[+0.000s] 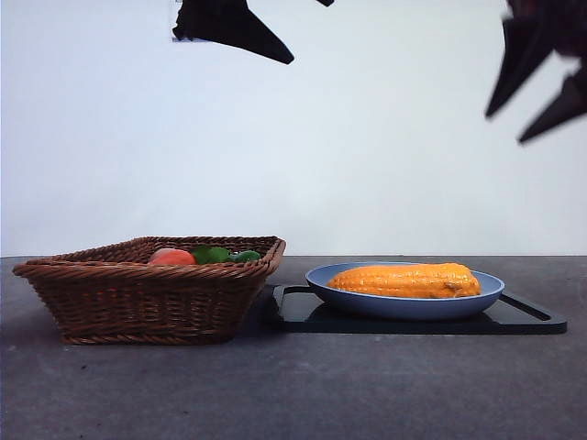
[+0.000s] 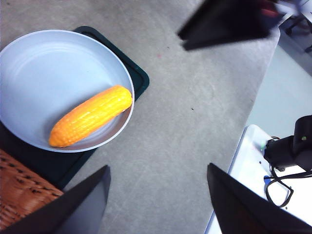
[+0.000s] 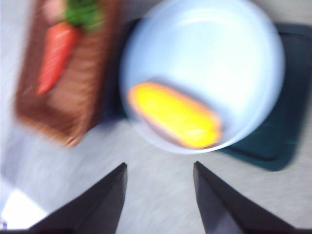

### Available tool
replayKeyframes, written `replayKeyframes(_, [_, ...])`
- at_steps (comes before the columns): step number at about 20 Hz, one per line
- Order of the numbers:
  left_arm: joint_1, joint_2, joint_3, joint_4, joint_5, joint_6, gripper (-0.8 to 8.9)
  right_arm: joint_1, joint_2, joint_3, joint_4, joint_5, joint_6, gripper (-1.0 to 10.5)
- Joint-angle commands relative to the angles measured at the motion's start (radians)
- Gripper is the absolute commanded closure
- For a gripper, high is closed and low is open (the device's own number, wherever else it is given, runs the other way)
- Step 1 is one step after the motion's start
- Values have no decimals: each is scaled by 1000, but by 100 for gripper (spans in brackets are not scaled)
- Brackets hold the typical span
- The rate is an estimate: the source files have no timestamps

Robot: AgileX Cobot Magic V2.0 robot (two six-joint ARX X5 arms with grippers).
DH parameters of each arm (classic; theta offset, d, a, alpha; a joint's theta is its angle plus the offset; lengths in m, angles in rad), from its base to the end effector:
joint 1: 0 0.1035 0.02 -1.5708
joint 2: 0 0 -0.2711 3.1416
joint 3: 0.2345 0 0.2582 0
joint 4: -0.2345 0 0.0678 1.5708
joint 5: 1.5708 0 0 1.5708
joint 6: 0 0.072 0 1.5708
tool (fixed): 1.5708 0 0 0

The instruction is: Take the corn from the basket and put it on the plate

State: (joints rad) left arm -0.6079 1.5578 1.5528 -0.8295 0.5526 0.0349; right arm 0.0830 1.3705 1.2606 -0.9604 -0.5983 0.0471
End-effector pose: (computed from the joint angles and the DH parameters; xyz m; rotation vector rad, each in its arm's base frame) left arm 0.2695 -0.2335 0.3377 0.0533 0.8614 -1.1046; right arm 0.2790 0.0639 0.2896 0.3187 1.0691 0.5897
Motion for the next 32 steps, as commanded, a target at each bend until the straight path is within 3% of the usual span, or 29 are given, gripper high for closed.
replayKeyframes(1, [9,4,27,-4,1,8,490,54,-50,16,-26,32,-33,722])
replayKeyframes(4, [30,4,27,-39,1,29,508,159,-128,-19,-51,155,-33,738])
replayKeyframes(7, [47,4,27,-58,0,38,557,250,-168,-98,-16,200,-23,758])
replayKeyframes(12, [65,4,27,-125,-1,87,811,333,-175,-257,129,206,1,947])
replayKeyframes(19, [65,4,27,-111,0,87,806,360,-176,-312,206,207,43,945])
replayKeyframes(29, [65,4,27,-110,0,87,806,352,-176,-312,227,207,42,945])
replayKeyframes(31, [76,3,27,-76,-11,161,806,352,-176,-312,227,207,42,945])
replayKeyframes(32, [84,0,27,-60,-11,155,806,352,-176,-311,227,207,43,945])
